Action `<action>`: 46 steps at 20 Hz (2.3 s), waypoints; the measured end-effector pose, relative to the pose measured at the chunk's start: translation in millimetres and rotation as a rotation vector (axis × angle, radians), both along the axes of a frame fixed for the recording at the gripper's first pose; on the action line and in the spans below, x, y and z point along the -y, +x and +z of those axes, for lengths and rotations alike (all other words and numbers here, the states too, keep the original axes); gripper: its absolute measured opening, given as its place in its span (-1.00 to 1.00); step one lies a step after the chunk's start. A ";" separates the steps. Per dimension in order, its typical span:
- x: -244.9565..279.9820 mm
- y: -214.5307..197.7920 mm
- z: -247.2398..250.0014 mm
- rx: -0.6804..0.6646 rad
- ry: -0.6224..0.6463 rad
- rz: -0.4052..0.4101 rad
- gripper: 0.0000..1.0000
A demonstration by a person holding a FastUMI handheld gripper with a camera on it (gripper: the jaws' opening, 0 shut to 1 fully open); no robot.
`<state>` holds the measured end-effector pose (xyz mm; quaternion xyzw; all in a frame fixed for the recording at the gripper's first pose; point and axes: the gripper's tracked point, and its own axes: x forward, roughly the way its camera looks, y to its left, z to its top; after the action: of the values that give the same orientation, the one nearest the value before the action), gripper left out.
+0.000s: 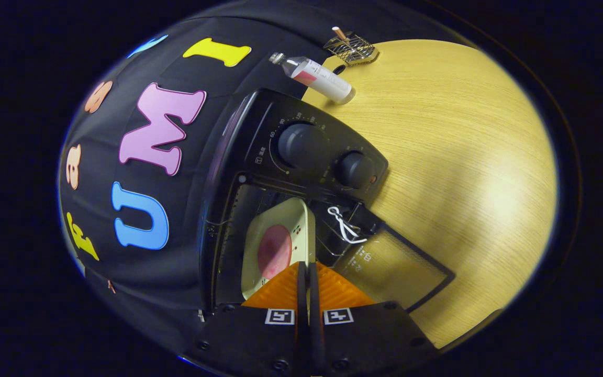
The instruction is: Open the toaster oven, put the food inside, and close the toaster oven door.
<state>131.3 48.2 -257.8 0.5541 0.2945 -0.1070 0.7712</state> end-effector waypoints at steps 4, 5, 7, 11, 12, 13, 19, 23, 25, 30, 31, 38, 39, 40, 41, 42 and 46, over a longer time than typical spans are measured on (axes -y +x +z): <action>-11.0 20.4 -5.2 0.002 -0.027 -0.028 -0.88; -12.5 23.0 -6.2 0.001 -0.035 -0.028 -0.88; -17.6 28.4 -11.3 -0.002 -0.053 -0.024 -0.88; -18.2 26.3 -14.4 0.013 -0.109 -0.023 -0.88; -19.9 25.9 -15.1 0.018 -0.114 -0.016 -0.88; -21.7 28.0 -14.2 0.031 -0.112 -0.005 -0.81; -20.5 15.3 -0.5 0.087 -0.138 0.046 -0.04; -28.1 -8.5 11.5 0.106 -0.175 0.114 0.97; -30.2 -26.6 12.8 0.099 -0.214 0.155 0.98; -29.2 -74.3 22.8 0.092 -0.331 0.279 0.98; -28.9 -82.5 25.3 0.088 -0.353 0.309 0.98; -27.4 -133.4 16.5 0.033 -0.578 0.526 0.98; -26.9 -141.1 10.7 0.020 -0.612 0.558 0.98; -28.5 -149.9 4.4 0.008 -0.642 0.586 0.99; -28.8 -156.7 -3.8 -0.012 -0.668 0.614 0.99; -28.8 -163.4 -10.9 -0.036 -0.690 0.639 0.99; -24.9 -176.6 -49.9 -0.123 -0.767 0.701 0.99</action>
<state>-45.3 73.1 -307.7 0.0926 0.4468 0.0251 0.8895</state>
